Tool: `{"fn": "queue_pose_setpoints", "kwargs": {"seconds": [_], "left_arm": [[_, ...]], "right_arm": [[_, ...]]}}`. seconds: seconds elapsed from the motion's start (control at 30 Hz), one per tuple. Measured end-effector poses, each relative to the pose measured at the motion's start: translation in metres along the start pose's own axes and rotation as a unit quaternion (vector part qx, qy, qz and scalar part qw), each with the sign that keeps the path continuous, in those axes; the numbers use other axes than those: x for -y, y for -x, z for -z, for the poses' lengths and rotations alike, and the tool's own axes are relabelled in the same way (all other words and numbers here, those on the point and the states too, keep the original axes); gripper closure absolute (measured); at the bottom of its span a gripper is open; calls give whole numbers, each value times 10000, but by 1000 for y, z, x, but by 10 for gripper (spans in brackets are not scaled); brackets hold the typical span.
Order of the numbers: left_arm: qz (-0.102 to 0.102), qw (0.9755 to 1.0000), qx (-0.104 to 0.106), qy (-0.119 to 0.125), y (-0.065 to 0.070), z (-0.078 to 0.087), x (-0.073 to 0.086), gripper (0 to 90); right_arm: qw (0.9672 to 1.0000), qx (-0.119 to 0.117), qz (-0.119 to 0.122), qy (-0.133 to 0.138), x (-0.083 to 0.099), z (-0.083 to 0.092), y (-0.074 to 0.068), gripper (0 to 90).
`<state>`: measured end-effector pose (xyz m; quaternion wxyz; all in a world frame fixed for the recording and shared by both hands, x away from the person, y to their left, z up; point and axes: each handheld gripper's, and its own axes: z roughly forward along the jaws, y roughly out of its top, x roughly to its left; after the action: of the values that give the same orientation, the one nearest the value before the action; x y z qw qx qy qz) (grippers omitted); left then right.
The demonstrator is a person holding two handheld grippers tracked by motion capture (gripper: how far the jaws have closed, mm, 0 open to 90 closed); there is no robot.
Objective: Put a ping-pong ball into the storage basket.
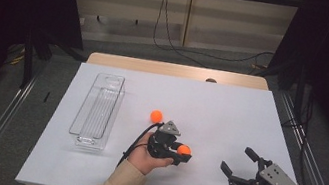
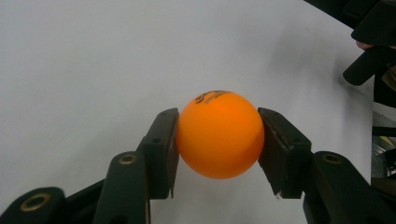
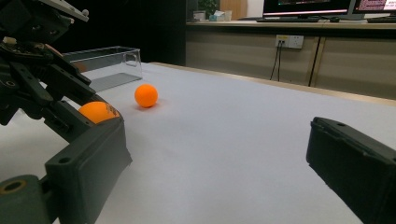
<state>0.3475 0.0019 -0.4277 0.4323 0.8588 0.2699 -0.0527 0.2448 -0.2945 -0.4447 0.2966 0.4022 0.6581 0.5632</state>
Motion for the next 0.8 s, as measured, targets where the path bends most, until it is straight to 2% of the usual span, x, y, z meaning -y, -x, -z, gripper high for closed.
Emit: {"fn": "queue_pose_setpoints", "kwargs": {"seconds": [0.8], "left_arm": [[128,9999,-75,-31,-7,12,1,509]], "right_arm": [[10000,-21,-12,7,0,0,0,47]]}}
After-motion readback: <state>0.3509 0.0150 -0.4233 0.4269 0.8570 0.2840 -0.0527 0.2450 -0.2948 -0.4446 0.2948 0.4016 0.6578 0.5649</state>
